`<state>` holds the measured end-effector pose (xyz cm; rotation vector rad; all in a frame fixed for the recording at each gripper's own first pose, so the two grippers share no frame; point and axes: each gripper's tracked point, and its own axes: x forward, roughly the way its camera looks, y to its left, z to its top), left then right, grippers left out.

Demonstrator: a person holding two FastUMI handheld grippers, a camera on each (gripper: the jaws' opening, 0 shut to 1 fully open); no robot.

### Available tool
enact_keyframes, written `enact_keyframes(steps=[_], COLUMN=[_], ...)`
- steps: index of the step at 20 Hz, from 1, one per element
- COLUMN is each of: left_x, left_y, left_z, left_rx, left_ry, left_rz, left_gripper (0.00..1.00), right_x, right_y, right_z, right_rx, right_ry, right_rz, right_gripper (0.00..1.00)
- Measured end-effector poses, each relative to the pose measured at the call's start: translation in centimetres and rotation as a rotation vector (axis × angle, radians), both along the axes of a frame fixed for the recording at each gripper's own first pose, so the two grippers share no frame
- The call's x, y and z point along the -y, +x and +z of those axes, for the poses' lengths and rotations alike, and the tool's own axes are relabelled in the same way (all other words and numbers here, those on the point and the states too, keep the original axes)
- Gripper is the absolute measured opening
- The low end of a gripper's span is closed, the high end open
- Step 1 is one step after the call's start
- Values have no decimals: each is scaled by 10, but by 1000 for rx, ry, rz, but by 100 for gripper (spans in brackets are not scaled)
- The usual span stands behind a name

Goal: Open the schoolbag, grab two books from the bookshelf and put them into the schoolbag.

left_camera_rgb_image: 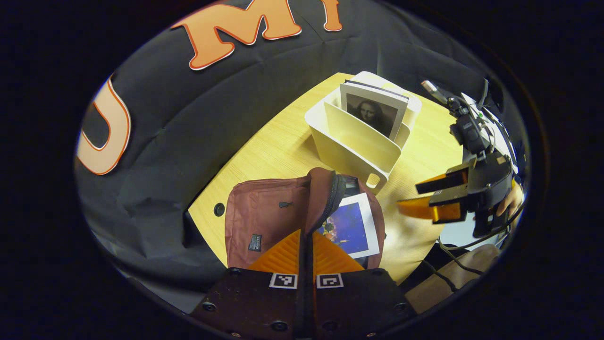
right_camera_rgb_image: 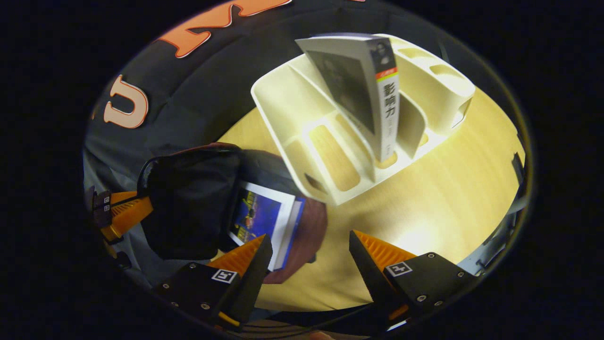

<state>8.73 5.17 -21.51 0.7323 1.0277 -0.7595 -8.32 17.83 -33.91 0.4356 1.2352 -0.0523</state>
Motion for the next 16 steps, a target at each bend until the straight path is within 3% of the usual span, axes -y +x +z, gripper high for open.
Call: enact_keyframes(steps=[7, 16], left_x=[-5, -5], left_y=[1, 2], left_z=[-11, -17], left_rx=[-19, -29], left_ry=[1, -1], left_rz=[-3, -8], left_gripper=[1, 1], right_x=[95, 115], right_y=[11, 110], right_z=[55, 135], right_rx=[25, 103], right_ry=[-289, -444], right_rz=[154, 354], right_gripper=[98, 98])
